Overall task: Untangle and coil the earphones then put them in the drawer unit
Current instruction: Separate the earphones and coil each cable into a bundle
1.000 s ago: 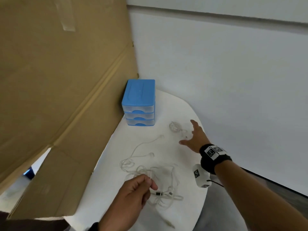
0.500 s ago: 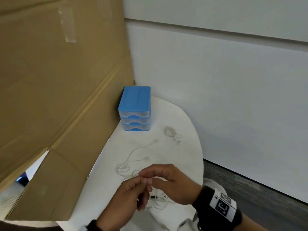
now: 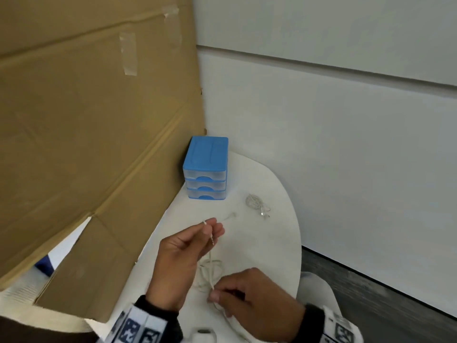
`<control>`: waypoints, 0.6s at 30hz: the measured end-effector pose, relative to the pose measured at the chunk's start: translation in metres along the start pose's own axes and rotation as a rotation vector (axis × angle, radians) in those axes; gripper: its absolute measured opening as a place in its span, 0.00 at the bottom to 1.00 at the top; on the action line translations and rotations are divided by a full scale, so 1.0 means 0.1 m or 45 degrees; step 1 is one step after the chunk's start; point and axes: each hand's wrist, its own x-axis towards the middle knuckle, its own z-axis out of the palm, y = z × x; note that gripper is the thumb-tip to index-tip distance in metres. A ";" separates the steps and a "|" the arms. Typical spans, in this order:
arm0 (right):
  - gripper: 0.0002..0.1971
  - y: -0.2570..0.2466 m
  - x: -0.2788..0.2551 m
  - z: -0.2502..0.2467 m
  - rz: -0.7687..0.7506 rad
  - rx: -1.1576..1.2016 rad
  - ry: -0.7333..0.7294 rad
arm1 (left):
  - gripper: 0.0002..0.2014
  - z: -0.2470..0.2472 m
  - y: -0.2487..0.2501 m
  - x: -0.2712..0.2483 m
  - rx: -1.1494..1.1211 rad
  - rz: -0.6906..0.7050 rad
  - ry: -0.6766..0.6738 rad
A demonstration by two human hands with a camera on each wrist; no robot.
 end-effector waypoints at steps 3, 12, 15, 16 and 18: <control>0.10 -0.34 -0.06 -0.24 -0.058 0.137 0.011 | 0.08 -0.02 -0.06 -0.05 0.457 0.180 -0.073; 0.14 0.18 0.12 -0.19 0.012 -0.089 0.259 | 0.09 0.05 0.06 -0.26 -0.135 -0.063 -0.271; 0.08 0.01 -0.12 -0.01 -0.026 -0.165 0.012 | 0.14 -0.02 0.02 -0.14 0.057 0.102 -0.167; 0.08 -0.12 -0.17 -0.05 -0.062 -0.149 -0.043 | 0.14 -0.02 0.00 -0.13 0.211 0.156 -0.167; 0.10 -0.32 -0.15 -0.25 -0.104 -0.050 -0.026 | 0.14 -0.01 -0.07 -0.18 0.484 0.197 -0.249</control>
